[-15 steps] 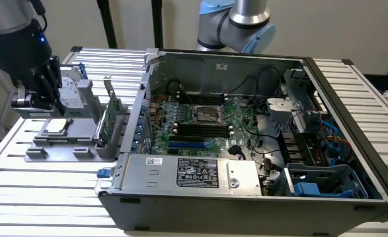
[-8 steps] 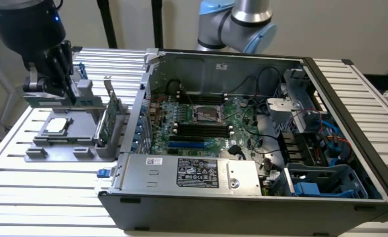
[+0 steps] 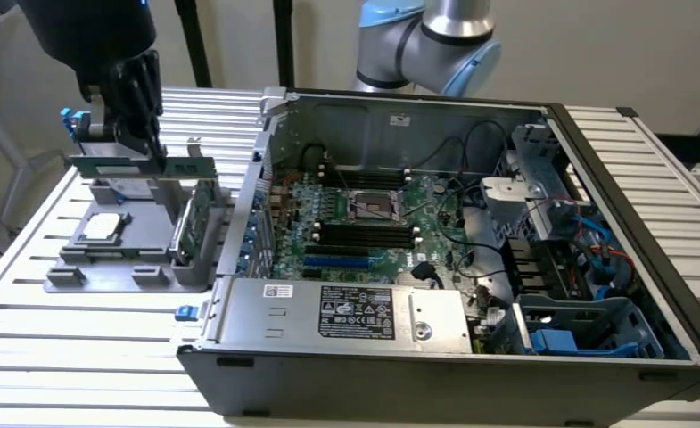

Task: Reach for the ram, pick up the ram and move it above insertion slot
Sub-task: 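Pick up the ram and move it above insertion slot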

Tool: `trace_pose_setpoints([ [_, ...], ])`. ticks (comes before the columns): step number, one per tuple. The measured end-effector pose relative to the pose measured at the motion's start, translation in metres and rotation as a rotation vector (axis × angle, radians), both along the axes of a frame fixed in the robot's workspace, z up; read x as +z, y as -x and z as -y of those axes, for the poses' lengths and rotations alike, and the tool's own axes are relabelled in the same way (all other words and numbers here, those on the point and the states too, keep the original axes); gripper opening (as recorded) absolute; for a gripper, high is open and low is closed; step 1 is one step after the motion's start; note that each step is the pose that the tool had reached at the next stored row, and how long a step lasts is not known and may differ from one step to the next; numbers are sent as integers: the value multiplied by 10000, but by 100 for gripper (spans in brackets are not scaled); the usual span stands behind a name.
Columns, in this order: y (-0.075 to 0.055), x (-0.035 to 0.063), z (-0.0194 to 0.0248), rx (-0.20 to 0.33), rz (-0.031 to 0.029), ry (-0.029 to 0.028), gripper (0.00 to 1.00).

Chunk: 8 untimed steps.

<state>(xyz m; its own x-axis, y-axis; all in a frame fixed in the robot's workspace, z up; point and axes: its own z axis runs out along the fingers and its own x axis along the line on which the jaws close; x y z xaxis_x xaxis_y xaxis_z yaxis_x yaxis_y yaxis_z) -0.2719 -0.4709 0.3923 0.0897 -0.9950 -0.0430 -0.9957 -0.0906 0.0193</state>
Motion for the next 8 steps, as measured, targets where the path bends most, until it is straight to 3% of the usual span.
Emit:
trace_pose_setpoints([
  [8, -363, 59, -1, 0, -2, -111, 14],
])
